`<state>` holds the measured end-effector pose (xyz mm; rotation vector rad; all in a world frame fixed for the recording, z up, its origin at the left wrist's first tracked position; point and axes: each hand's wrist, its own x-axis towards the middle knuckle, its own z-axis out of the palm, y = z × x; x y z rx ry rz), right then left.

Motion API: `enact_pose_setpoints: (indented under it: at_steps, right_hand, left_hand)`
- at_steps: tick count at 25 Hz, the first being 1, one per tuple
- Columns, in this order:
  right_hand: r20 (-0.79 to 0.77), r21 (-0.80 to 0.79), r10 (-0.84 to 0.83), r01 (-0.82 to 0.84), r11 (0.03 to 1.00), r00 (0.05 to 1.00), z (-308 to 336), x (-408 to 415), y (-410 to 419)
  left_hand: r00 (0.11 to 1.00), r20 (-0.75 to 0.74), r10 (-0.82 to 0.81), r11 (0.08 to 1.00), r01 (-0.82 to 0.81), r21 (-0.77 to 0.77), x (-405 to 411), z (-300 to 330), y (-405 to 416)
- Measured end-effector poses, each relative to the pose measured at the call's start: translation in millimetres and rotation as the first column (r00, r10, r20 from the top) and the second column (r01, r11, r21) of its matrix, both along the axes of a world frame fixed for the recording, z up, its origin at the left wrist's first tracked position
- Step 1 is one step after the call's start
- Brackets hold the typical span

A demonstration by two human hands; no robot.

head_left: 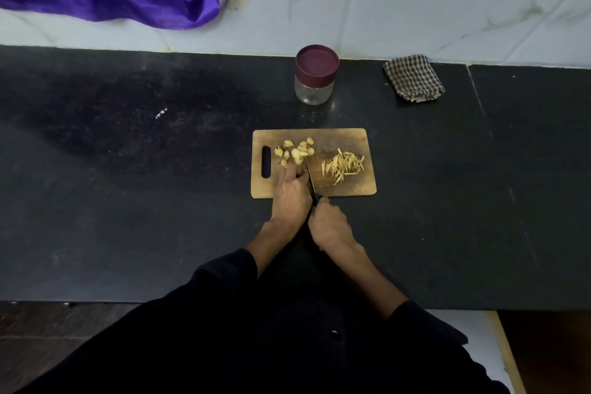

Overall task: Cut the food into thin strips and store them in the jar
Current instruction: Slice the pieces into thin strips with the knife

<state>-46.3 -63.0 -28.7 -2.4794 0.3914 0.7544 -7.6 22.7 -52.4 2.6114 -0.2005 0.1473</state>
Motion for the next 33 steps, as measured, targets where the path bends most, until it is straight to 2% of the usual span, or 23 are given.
enact_pose_setpoints:
  at_steps: [6,9,11,15,19,22,25,30,33]
  right_hand:
    - [0.022,0.01,0.006,-0.006,1.0,1.0,1,-3,-5]
    - [0.047,-0.013,-0.046,0.046,0.999,0.998,2,-3,-14]
    - [0.065,-0.01,-0.068,0.068,0.998,0.996,4,-3,-20]
    - [0.087,0.037,-0.022,0.019,0.999,0.996,5,-7,-14]
    - [0.067,0.049,0.063,-0.067,0.997,0.996,4,-11,-3]
    - [0.051,0.021,0.066,-0.067,0.998,0.997,5,-11,-7]
    - [0.06,0.013,-0.022,0.021,1.0,0.998,6,-6,-22]
    - [0.103,0.102,-0.062,0.052,0.993,0.993,12,-3,-26]
    - [0.099,0.124,-0.05,0.038,0.992,0.994,14,-3,-25]
  left_hand:
    - [0.995,-0.102,-0.015,0.993,0.026,0.113,-2,9,-2]
    - [0.994,-0.105,-0.002,0.982,0.021,0.186,-3,10,-2]
    - [0.996,-0.086,-0.003,0.995,0.011,0.095,-3,7,0]
    - [0.979,-0.2,0.041,0.959,-0.095,-0.266,3,1,13]
    - [0.957,-0.261,0.129,0.891,-0.228,-0.394,3,3,17]
    - [0.952,-0.267,0.15,0.88,-0.252,-0.403,1,2,17]
    - [0.959,-0.249,0.137,0.901,-0.225,-0.37,0,0,17]
    - [0.972,-0.2,0.126,0.899,-0.197,-0.392,2,0,17]
    - [0.954,-0.185,0.235,0.874,-0.291,-0.389,11,8,24]
